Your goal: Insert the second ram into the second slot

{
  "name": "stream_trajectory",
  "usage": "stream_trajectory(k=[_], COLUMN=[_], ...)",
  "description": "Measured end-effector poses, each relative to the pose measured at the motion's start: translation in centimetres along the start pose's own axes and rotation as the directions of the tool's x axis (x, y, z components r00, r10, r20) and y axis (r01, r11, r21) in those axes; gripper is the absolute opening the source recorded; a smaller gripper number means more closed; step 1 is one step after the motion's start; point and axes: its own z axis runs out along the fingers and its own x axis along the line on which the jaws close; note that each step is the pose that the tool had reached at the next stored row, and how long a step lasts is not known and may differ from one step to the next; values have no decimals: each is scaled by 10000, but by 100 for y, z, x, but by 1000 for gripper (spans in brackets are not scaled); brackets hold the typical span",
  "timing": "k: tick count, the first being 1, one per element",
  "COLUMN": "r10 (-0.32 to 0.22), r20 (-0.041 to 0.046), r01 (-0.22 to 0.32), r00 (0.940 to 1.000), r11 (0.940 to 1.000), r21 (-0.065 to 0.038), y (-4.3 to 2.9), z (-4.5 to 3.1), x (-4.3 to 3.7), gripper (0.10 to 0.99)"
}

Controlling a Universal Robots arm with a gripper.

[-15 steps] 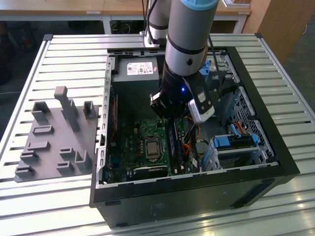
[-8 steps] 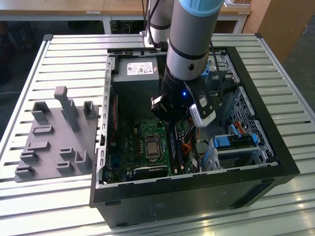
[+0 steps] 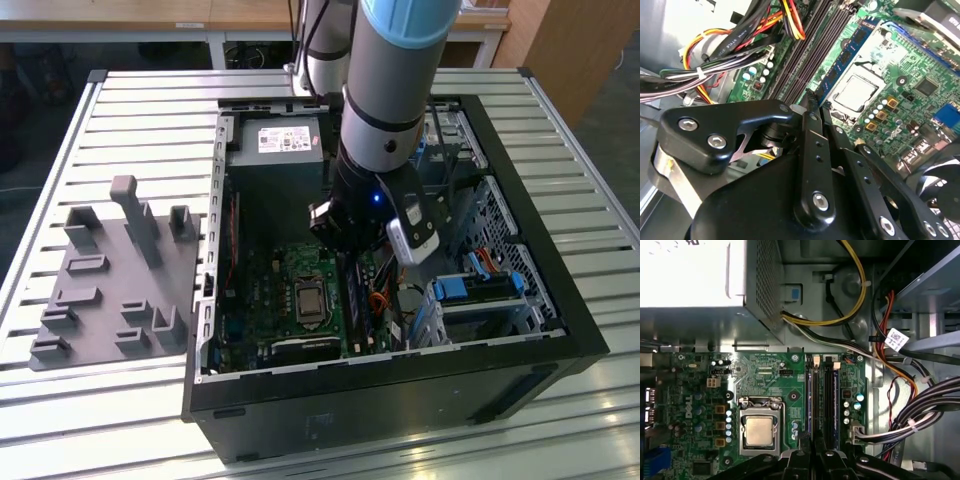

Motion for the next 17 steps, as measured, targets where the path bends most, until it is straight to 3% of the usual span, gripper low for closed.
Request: stream_trajectory(k=[17], r10=[-5], r20=[-12], r01=[5], r00=[10000], r11=[10000], r21=[2], y=[-9], z=[198], x=[-31], gripper=[141])
